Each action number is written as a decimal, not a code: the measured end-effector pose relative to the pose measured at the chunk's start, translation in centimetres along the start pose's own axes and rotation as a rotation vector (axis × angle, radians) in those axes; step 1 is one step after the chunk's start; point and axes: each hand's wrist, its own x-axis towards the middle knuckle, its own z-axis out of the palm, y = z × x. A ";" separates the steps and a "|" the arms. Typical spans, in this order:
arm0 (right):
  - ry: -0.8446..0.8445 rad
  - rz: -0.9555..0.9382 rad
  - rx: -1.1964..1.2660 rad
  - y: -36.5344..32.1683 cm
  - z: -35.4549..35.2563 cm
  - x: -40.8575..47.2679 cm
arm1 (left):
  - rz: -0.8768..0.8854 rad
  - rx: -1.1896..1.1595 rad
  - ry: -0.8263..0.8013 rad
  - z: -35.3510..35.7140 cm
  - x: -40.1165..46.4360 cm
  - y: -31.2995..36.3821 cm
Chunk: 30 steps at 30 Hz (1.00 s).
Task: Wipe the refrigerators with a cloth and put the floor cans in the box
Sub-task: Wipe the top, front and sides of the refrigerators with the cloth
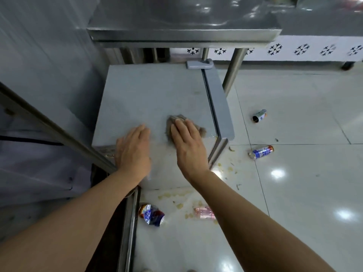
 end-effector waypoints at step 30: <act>0.080 0.264 -0.011 -3.7 1.0 -0.4 | -0.001 -0.116 0.115 -1.0 -0.7 -7.0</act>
